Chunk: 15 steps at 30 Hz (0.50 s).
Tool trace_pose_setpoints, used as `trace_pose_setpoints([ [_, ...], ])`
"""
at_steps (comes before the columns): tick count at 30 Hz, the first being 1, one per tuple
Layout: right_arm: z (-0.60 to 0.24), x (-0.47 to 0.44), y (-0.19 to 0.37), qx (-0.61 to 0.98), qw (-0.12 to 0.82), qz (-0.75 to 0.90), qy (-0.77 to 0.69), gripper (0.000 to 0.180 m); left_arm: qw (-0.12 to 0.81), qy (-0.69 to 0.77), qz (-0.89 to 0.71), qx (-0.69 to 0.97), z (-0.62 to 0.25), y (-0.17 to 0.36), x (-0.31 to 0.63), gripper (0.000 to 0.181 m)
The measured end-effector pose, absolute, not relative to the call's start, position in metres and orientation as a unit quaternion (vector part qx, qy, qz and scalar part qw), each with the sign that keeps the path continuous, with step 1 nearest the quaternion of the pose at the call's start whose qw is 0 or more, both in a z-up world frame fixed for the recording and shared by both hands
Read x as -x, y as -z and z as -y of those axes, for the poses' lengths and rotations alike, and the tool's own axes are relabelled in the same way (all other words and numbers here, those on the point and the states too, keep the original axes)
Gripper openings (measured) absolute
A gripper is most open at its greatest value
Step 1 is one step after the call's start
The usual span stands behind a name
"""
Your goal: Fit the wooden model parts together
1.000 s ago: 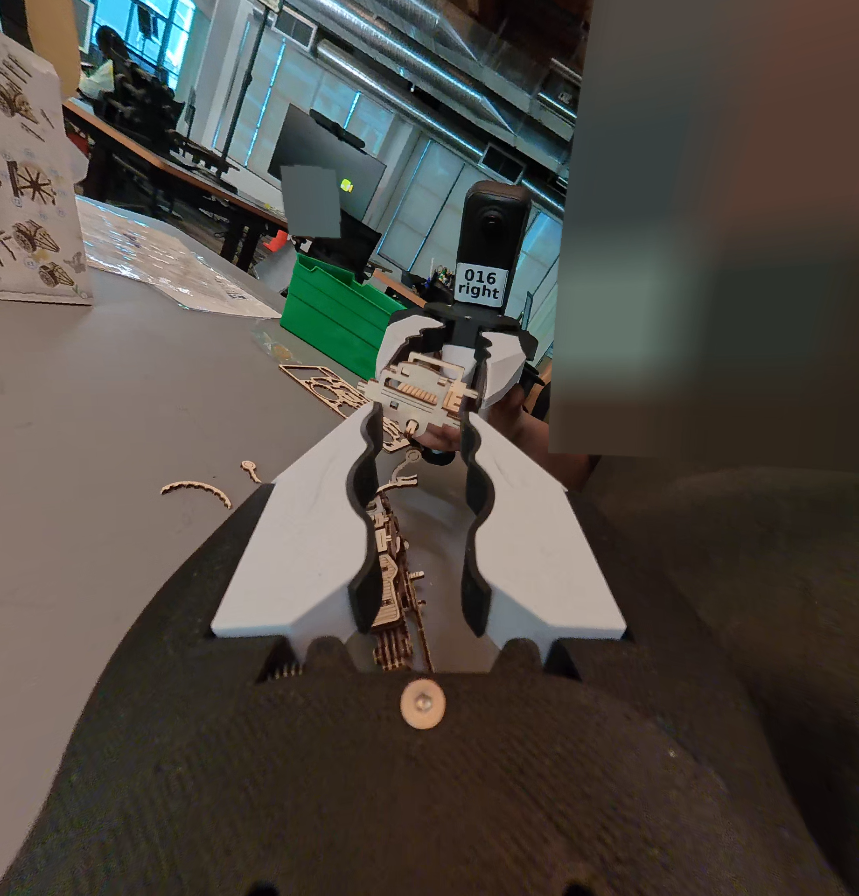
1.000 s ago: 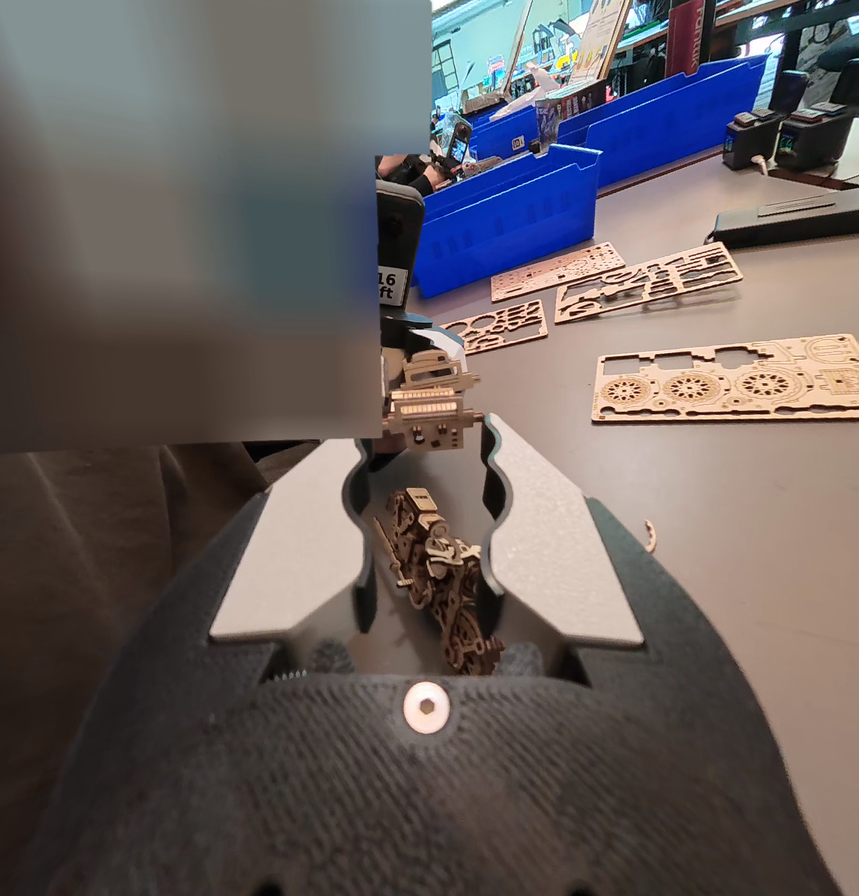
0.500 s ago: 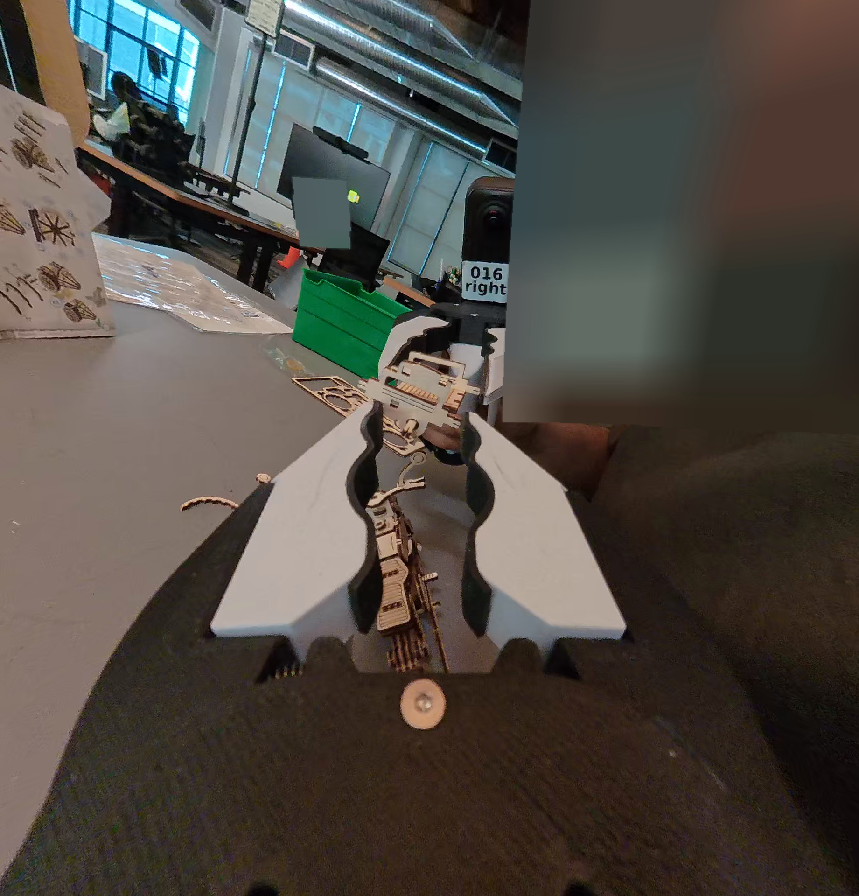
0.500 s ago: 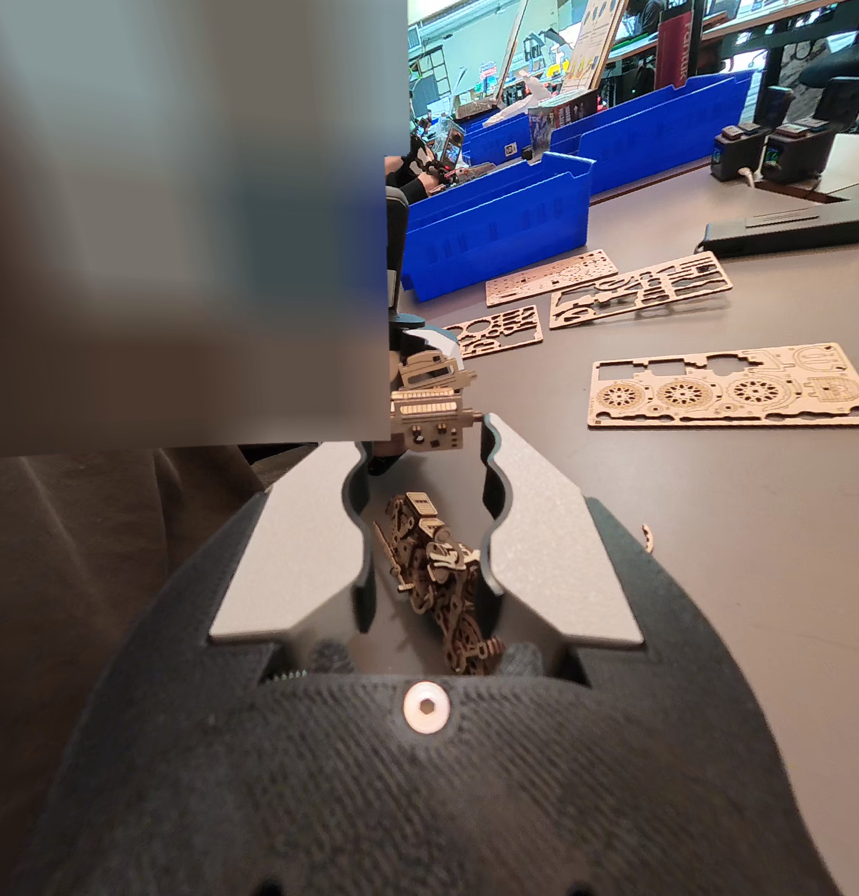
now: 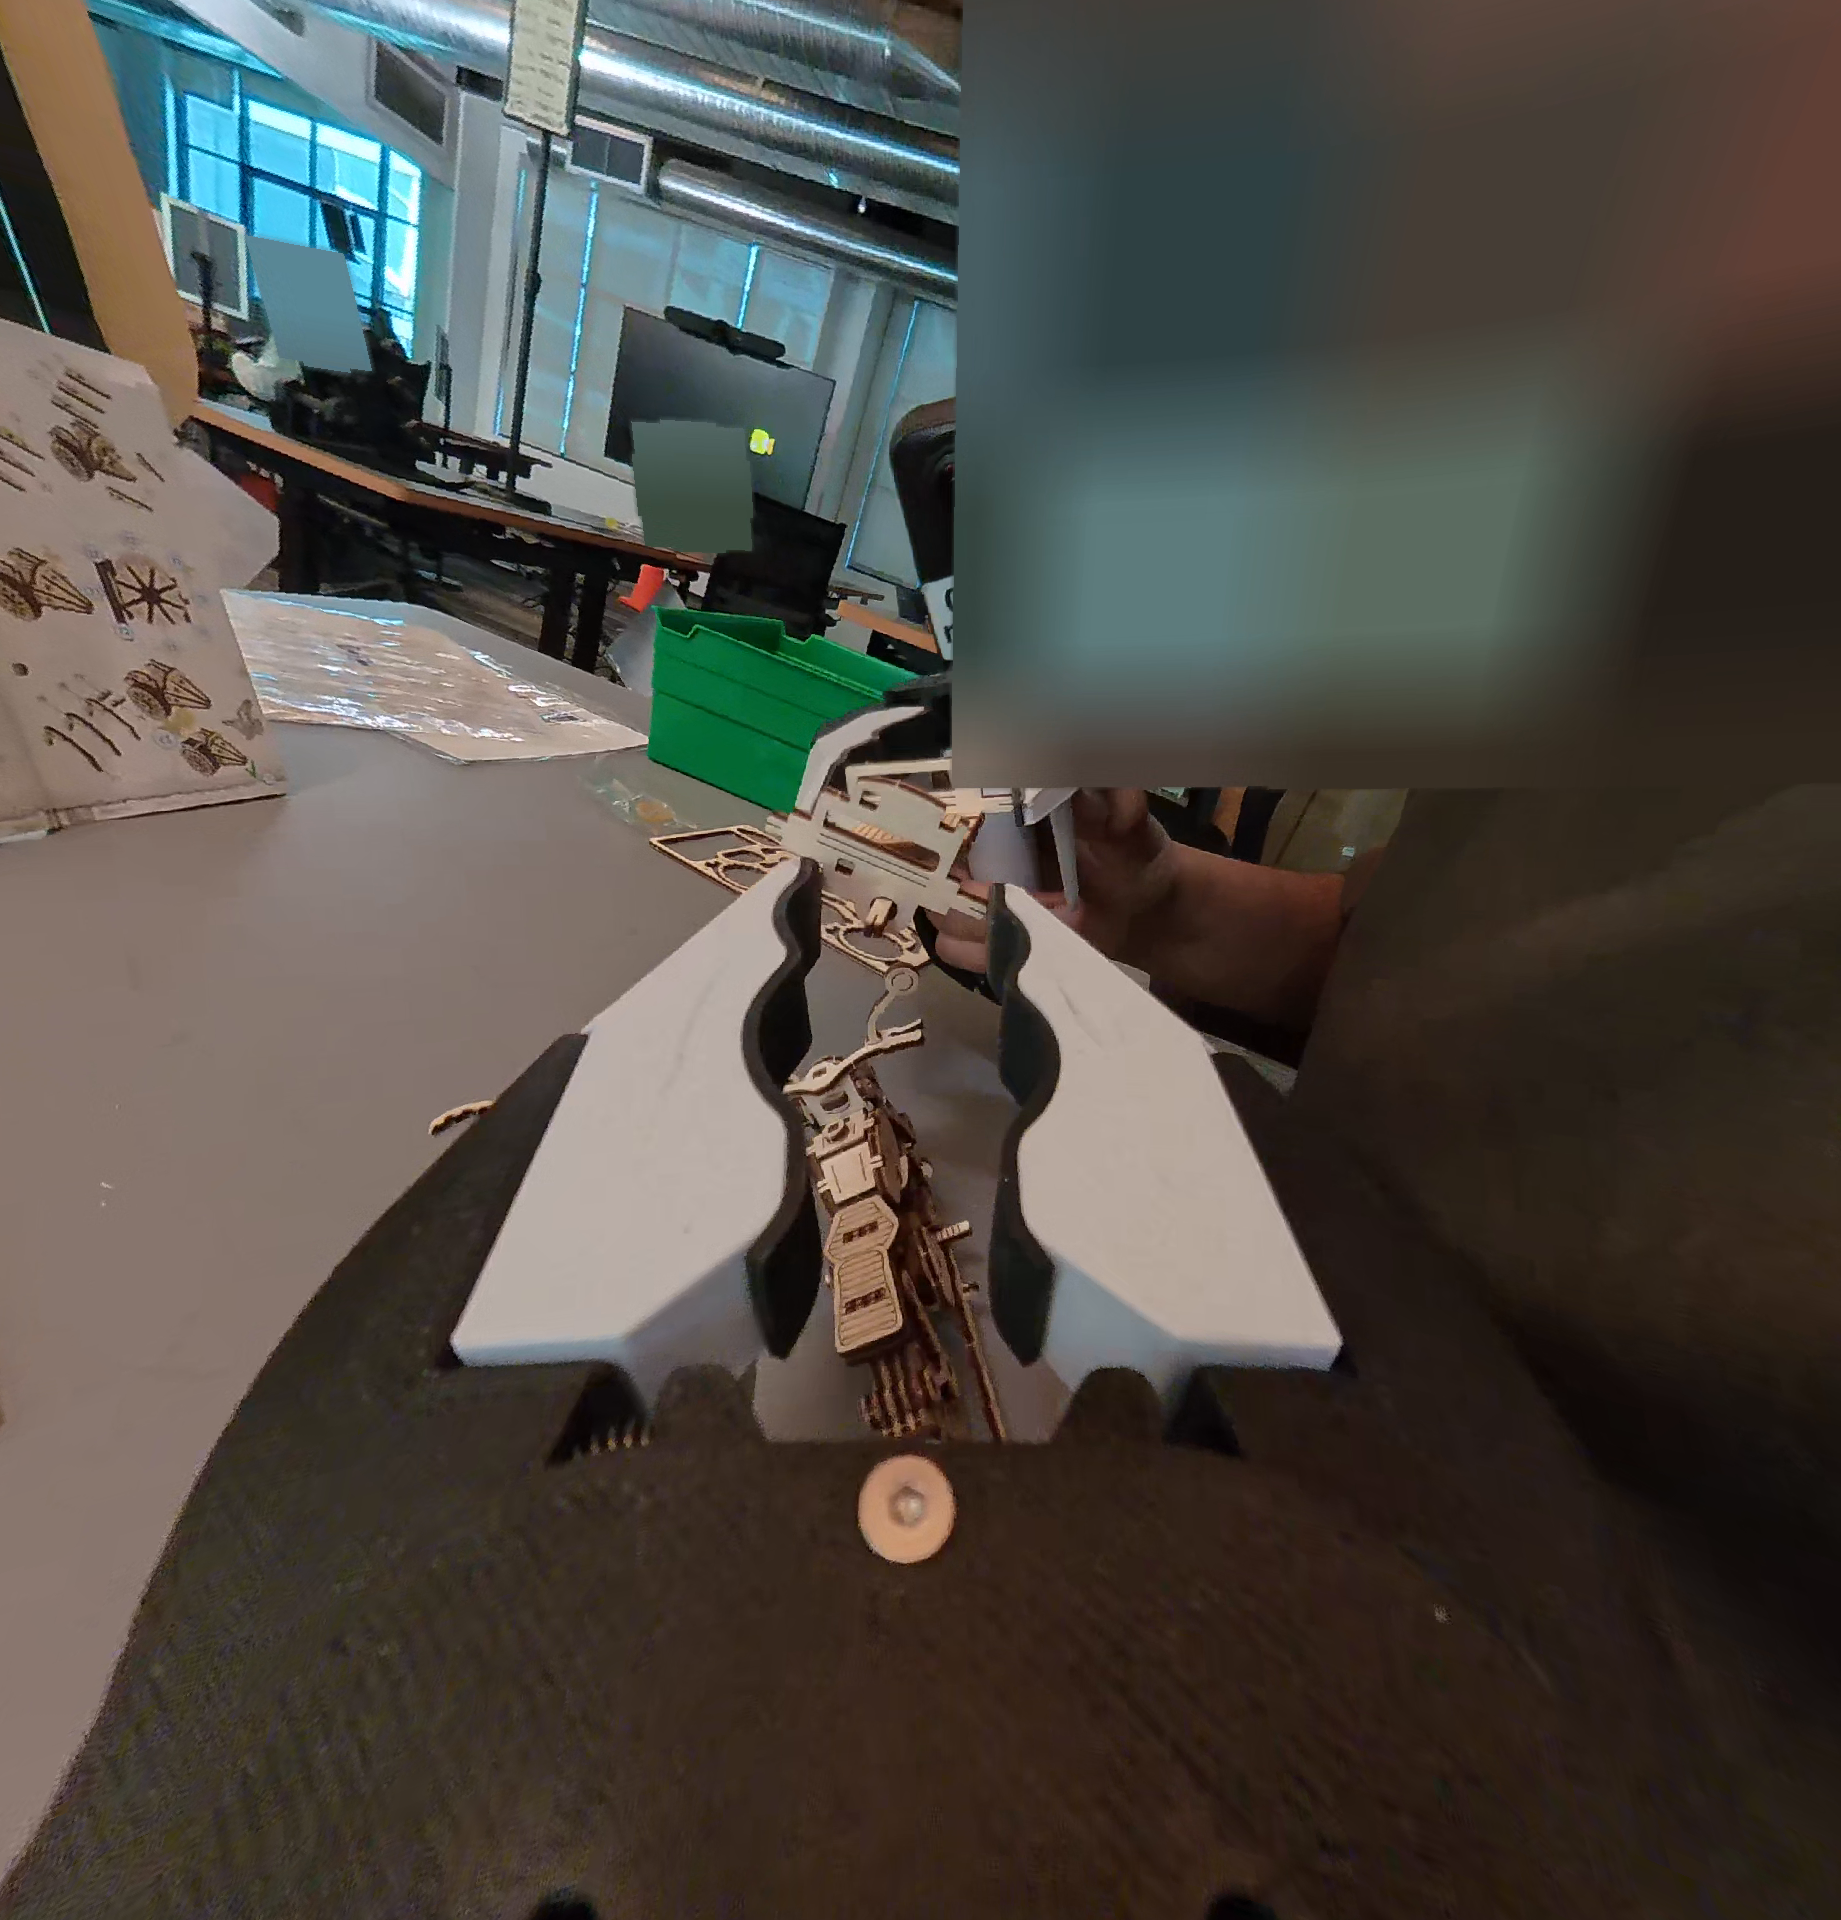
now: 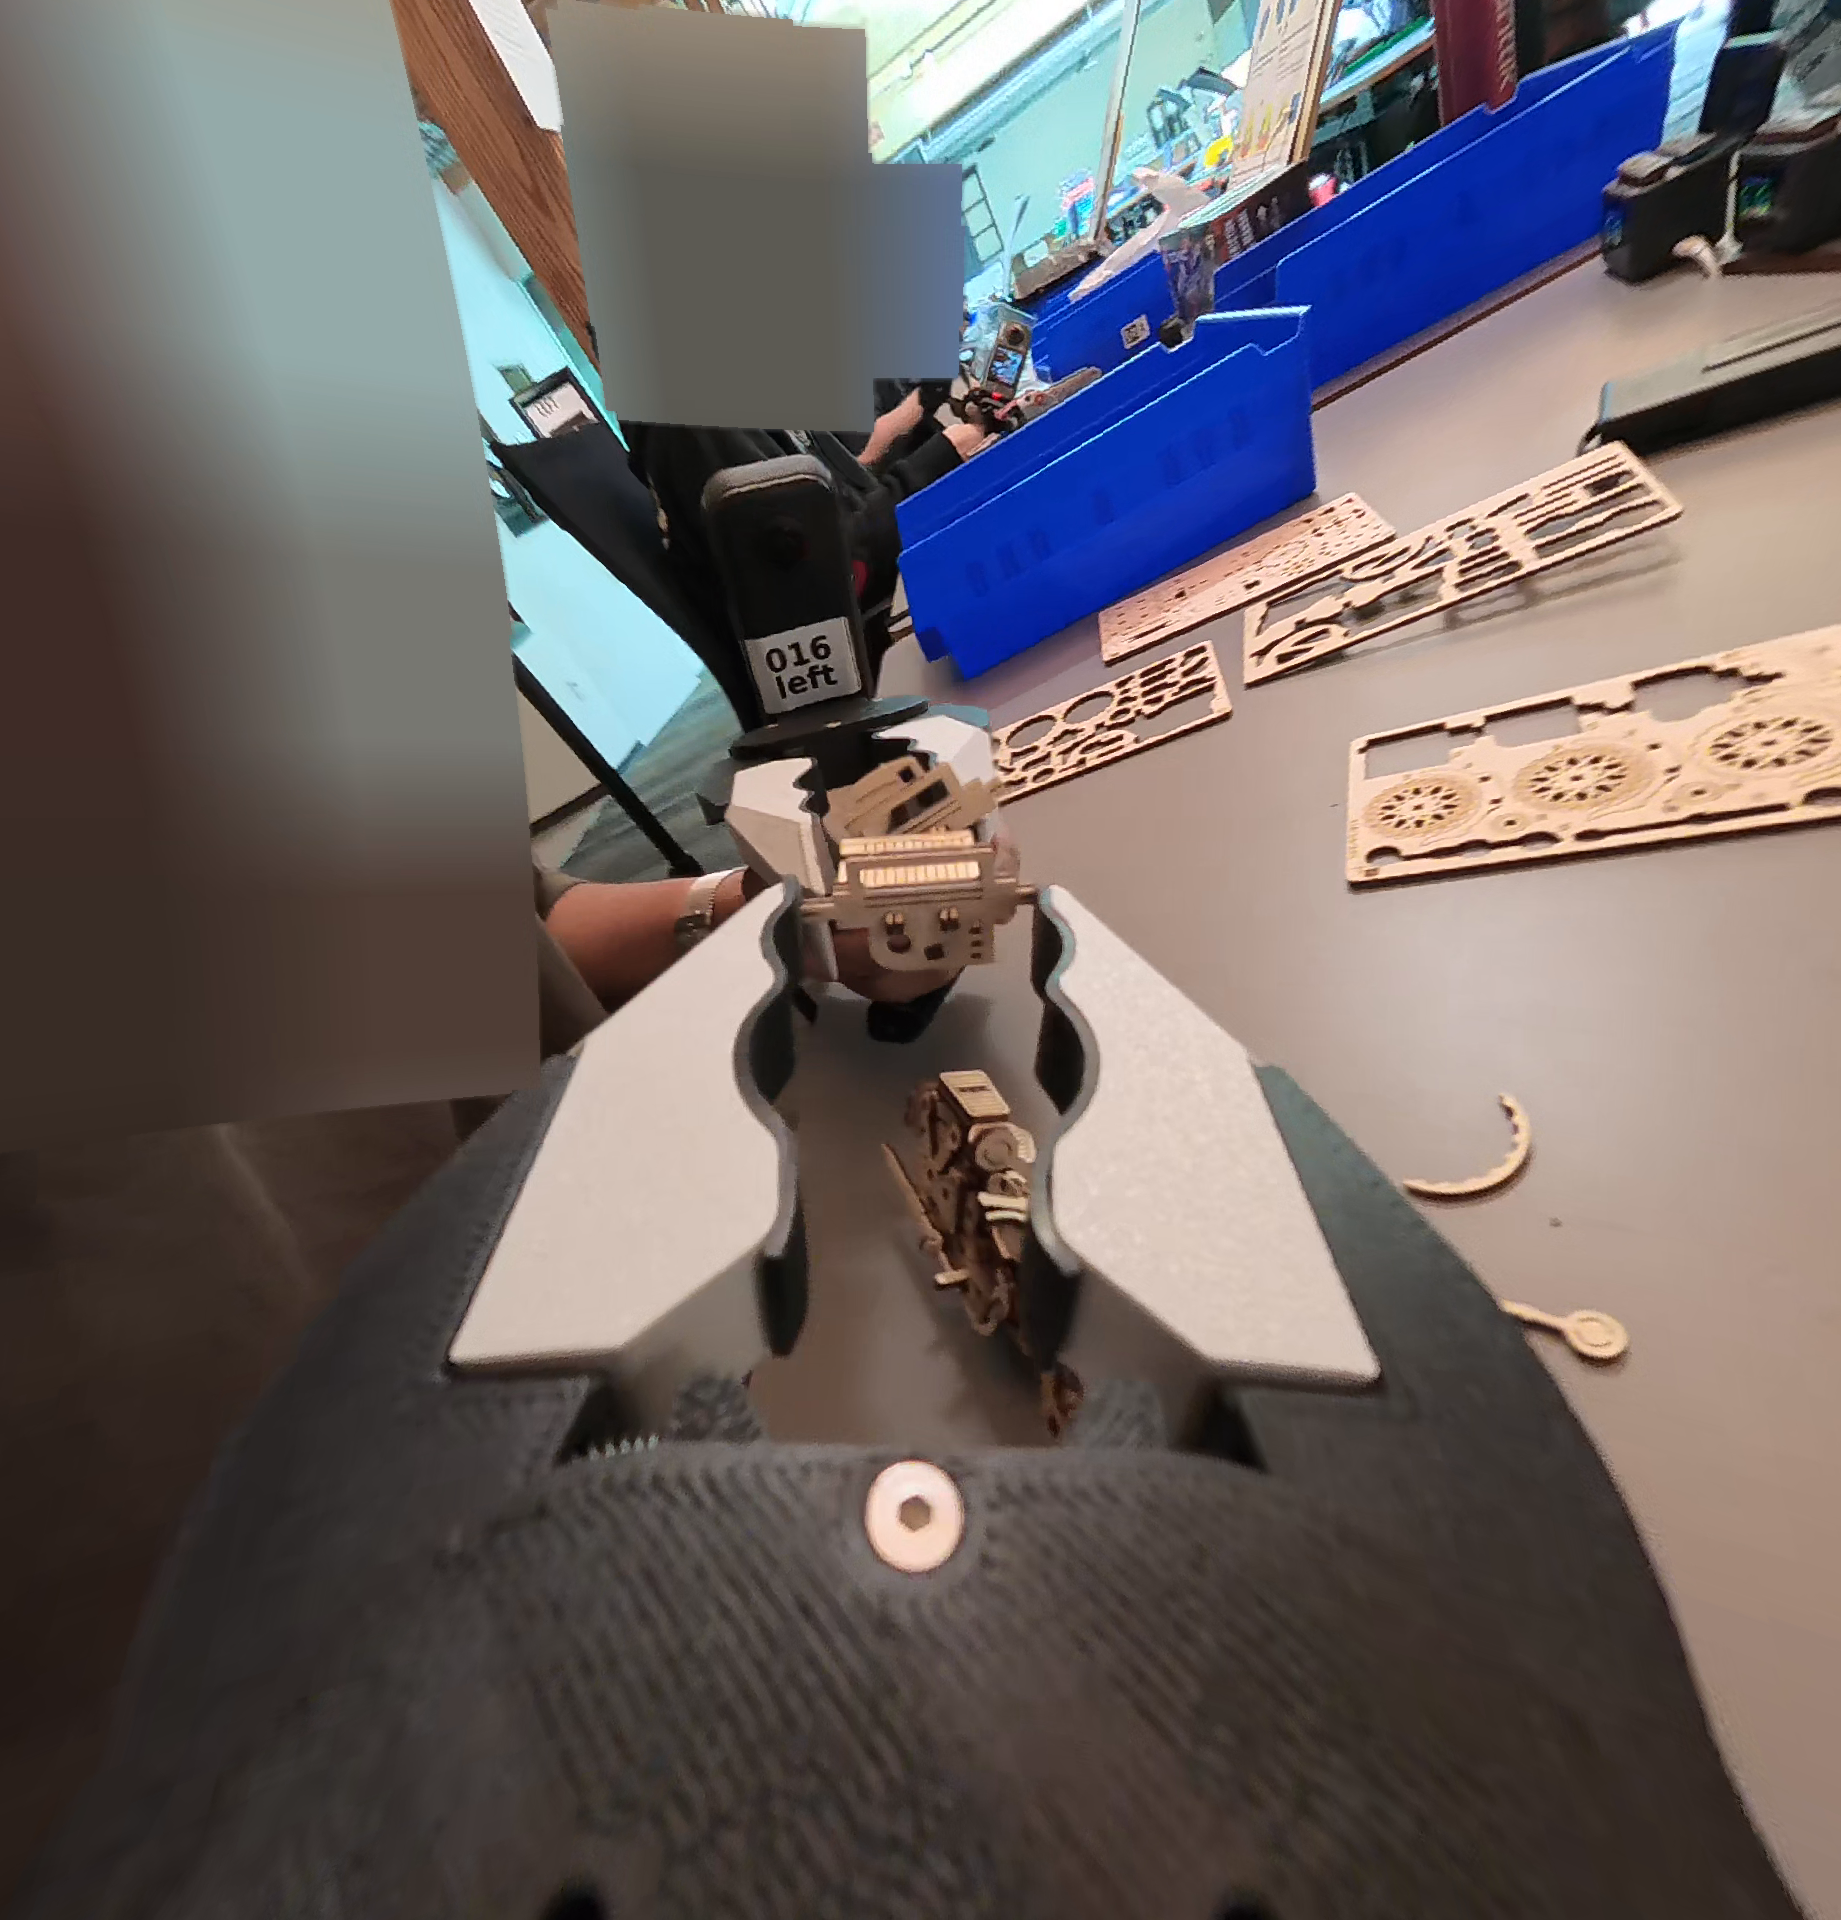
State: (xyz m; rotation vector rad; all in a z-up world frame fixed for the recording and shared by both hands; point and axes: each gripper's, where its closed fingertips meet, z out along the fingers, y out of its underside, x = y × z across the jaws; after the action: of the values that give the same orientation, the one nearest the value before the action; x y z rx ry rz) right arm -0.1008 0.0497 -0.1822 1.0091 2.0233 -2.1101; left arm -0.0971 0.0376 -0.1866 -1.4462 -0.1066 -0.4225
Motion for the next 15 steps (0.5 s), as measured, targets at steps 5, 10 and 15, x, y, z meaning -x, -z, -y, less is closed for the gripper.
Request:
trace_pose_setpoints([
  [5, -0.0497, 0.1003, 0.1835, -0.330, 0.034, -0.652, 0.682, 0.044, 0.728, 0.188, 0.045, 0.658, -0.0378, 0.1870, 0.0968, 0.030],
  [10, -0.0499, 0.1001, 0.1840, -0.335, 0.048, -0.647, 0.684, 0.044, 0.728, 0.188, 0.043, 0.658, -0.0377, 0.1870, 0.0963, 0.030],
  [15, -0.0495, 0.1004, 0.1861, -0.345, 0.073, -0.637, 0.686, 0.044, 0.728, 0.186, 0.043, 0.658, -0.0374, 0.1871, 0.0968, 0.031],
])
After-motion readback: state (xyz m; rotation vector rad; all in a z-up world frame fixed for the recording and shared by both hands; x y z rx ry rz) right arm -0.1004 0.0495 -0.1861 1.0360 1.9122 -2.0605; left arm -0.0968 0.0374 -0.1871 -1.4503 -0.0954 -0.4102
